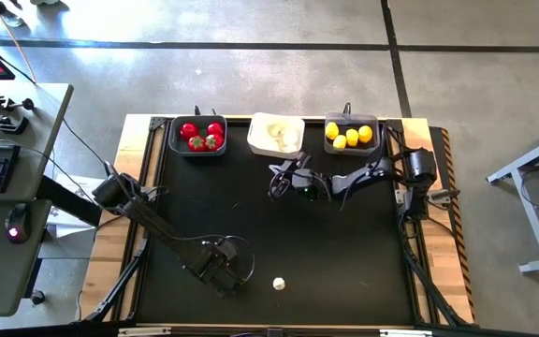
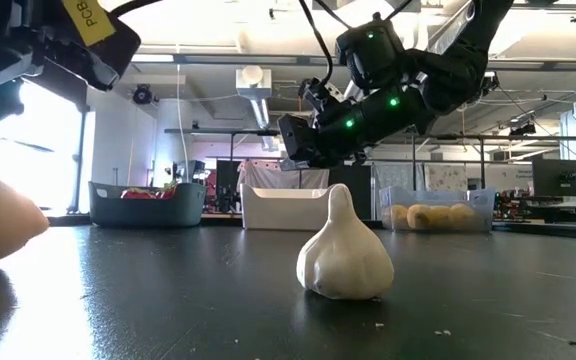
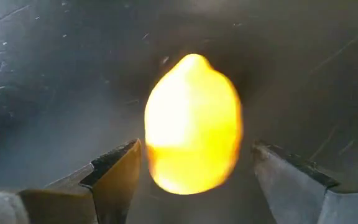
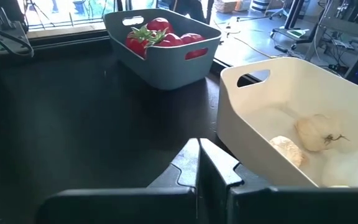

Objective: Sort produce into baskets
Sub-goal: Put the yellow lemon into the transparent bin

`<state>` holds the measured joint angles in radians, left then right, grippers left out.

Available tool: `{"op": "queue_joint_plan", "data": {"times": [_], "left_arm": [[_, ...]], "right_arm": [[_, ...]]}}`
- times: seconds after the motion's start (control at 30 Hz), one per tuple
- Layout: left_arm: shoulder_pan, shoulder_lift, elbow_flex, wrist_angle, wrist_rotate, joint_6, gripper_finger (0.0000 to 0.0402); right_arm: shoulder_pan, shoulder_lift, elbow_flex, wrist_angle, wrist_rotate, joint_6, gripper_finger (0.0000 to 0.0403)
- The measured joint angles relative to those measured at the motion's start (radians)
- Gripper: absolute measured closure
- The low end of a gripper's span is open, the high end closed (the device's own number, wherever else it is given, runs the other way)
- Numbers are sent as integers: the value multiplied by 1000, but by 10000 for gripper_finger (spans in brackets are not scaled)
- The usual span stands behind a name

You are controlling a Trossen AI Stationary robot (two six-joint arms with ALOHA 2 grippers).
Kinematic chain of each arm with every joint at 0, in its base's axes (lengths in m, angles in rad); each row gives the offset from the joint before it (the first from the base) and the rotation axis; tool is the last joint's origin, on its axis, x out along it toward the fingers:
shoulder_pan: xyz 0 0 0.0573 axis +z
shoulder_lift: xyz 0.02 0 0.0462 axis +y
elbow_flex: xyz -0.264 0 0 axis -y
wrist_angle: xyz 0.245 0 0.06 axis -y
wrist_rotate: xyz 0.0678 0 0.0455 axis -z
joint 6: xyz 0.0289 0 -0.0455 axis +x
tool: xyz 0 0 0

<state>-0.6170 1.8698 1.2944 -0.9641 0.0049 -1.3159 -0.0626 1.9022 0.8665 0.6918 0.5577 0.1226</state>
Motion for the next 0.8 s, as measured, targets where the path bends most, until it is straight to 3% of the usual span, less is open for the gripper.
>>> {"op": "queue_joint_plan", "data": {"times": [0.3,0.5,0.67,0.8], "left_arm": [[-8,0,-4,-24,3,91,197],[-24,-5,-5,-68,-120,193,258],[25,-10,-5,-44,-245,368,268],[86,-15,-32,42,-271,540,270]], "right_arm": [[0,0,0,-24,0,0,403],[4,0,0,-74,-48,-1,403],[3,0,0,-68,-156,-53,403],[-14,0,0,-42,-219,-78,403]]}}
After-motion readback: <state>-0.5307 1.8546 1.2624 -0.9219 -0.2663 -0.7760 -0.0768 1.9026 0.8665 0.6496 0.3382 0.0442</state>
